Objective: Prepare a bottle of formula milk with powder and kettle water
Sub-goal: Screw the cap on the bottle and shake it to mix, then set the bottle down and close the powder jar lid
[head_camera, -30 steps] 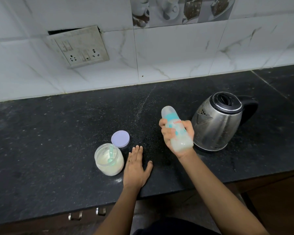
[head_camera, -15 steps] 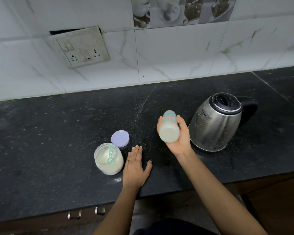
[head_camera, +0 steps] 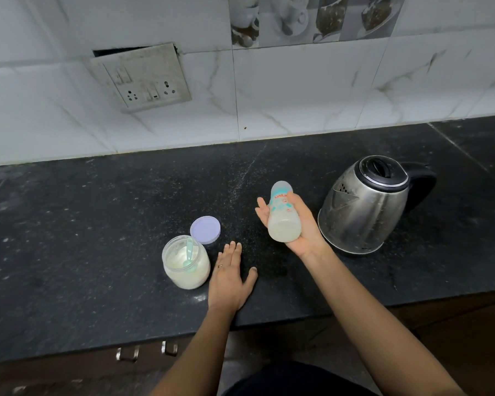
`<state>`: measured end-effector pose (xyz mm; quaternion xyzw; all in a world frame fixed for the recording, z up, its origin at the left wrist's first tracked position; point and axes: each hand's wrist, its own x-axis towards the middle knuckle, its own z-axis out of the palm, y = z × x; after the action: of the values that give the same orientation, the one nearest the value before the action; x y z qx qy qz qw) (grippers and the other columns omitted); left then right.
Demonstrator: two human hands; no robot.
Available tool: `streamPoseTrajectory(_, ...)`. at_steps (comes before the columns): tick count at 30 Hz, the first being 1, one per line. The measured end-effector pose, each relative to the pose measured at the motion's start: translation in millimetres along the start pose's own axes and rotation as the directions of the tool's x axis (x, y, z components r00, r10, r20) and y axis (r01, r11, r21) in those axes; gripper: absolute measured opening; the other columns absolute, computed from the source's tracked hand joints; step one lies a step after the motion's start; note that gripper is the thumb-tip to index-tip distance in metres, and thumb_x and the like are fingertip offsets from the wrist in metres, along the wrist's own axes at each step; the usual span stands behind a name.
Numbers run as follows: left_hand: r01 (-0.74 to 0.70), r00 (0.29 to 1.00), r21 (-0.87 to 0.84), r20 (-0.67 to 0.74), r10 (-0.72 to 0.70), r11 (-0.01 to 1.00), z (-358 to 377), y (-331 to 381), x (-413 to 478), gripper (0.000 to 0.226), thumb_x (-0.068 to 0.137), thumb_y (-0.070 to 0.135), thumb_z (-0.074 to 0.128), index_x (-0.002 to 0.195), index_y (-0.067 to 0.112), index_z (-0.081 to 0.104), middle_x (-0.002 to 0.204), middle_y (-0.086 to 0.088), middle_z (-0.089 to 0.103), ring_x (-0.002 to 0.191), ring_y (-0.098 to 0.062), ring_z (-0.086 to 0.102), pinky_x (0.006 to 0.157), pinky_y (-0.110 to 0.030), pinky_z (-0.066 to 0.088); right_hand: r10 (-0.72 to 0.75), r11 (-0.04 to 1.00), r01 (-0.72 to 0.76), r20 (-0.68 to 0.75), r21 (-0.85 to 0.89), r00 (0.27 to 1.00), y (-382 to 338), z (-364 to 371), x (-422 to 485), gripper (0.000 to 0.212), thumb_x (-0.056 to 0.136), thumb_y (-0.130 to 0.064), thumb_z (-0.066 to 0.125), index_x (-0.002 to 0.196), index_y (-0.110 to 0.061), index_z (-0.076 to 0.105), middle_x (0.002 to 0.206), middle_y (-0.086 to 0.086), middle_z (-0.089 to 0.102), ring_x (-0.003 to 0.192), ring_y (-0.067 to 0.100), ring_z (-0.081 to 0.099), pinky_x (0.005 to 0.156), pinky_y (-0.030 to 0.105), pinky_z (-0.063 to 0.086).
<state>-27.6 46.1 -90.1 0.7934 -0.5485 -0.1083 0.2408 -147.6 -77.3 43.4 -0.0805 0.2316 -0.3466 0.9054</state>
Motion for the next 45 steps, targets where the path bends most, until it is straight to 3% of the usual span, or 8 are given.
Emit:
streamPoseTrajectory(6,0.003,1.0,-0.004,-0.004,-0.003,1.0,0.0,0.2,0.1,0.069,0.094,0.045,0.046,0.152,0.015,0.021,0.159,-0.002,0.019,0.148,-0.013,0.009,0.117,-0.023,-0.004,-0.071,0.829,0.113,0.098,-0.547,0.993,-15.8,-24.7,10.5,0.066,0.079,-0.018,0.064,0.141,-0.015,0.04,0.122,0.015,0.062,0.105,0.022,0.063,0.084,0.035,0.055)
streamPoseTrajectory(13,0.004,1.0,-0.003,-0.004,-0.004,1.0,0.1,-0.4,1.4,0.069,0.094,0.044,0.047,0.151,0.013,0.023,0.159,-0.005,0.021,0.148,-0.015,0.011,0.119,-0.025,-0.002,-0.065,0.462,0.263,0.263,-0.847,0.963,-34.1,-49.6,18.0,0.078,0.068,0.003,0.081,0.134,-0.016,0.043,0.13,0.013,0.058,0.121,0.025,0.056,0.1,0.04,0.048)
streamPoseTrajectory(26,0.0,1.0,0.0,-0.001,0.0,1.0,1.7,-1.5,-0.5,0.069,0.095,0.044,0.045,0.152,0.013,0.021,0.159,-0.005,0.019,0.148,-0.015,0.009,0.119,-0.026,-0.002,0.059,0.125,0.241,0.249,-0.963,0.967,-25.8,-74.8,20.8,0.07,0.078,0.018,0.065,0.129,-0.023,0.04,0.126,0.003,0.054,0.126,0.014,0.05,0.11,0.036,0.038)
streamPoseTrajectory(31,-0.02,1.0,-0.011,-0.004,0.02,1.0,1.3,-1.9,-0.9,0.069,0.095,0.043,0.045,0.151,0.011,0.021,0.159,-0.006,0.019,0.148,-0.015,0.009,0.119,-0.025,-0.003,-0.09,-0.068,0.264,0.27,-0.962,0.959,-15.1,-80.6,12.6,0.074,0.077,0.002,0.073,0.134,-0.029,0.038,0.137,0.0,0.048,0.131,0.005,0.042,0.115,0.04,0.032)
streamPoseTrajectory(35,-0.085,0.996,-0.074,-0.016,0.084,0.994,-5.1,-0.2,-10.1,0.066,0.094,0.04,0.049,0.15,0.012,0.028,0.156,-0.005,0.029,0.146,-0.013,0.016,0.119,-0.025,0.004,-0.509,-0.438,0.321,0.526,-0.84,0.681,17.9,-96.5,-12.2,0.077,0.07,-0.01,0.078,0.136,-0.005,0.04,0.132,0.014,0.036,0.125,0.011,0.036,0.112,0.024,0.029)
streamPoseTrajectory(38,-0.11,0.993,-0.133,-0.055,0.103,0.985,-16.1,-3.4,-29.6,0.058,0.09,0.045,0.047,0.139,0.015,0.047,0.145,-0.005,0.048,0.139,-0.014,0.036,0.117,-0.024,0.017,-0.507,-0.559,0.404,0.685,-0.724,0.523,45.9,-94.4,-35.1,0.062,0.074,-0.008,0.073,0.128,-0.003,0.042,0.128,0.015,0.034,0.123,0.021,0.039,0.108,0.018,0.029)
streamPoseTrajectory(41,-0.089,0.991,-0.171,-0.111,0.07,0.981,-29.5,-16.8,-58.2,0.05,0.086,0.049,0.047,0.123,0.02,0.063,0.128,0.0,0.063,0.122,-0.012,0.054,0.104,-0.023,0.038,-0.334,-0.556,0.524,0.751,-0.645,0.57,64.7,-78.1,-32.7,0.053,0.078,-0.009,0.067,0.127,-0.007,0.044,0.128,0.01,0.036,0.122,0.017,0.04,0.104,0.021,0.037)
streamPoseTrajectory(45,-0.059,0.973,-0.116,-0.23,0.031,0.991,-47.3,-37.5,-87.6,0.034,0.082,0.045,0.054,0.102,0.022,0.07,0.105,0.008,0.07,0.102,-0.007,0.062,0.083,-0.022,0.05,-0.178,-0.523,0.432,0.59,-0.734,0.787,82.2,-40.2,10.8,0.061,0.08,-0.013,0.069,0.134,-0.005,0.041,0.133,0.011,0.039,0.126,0.02,0.039,0.107,0.039,0.037)
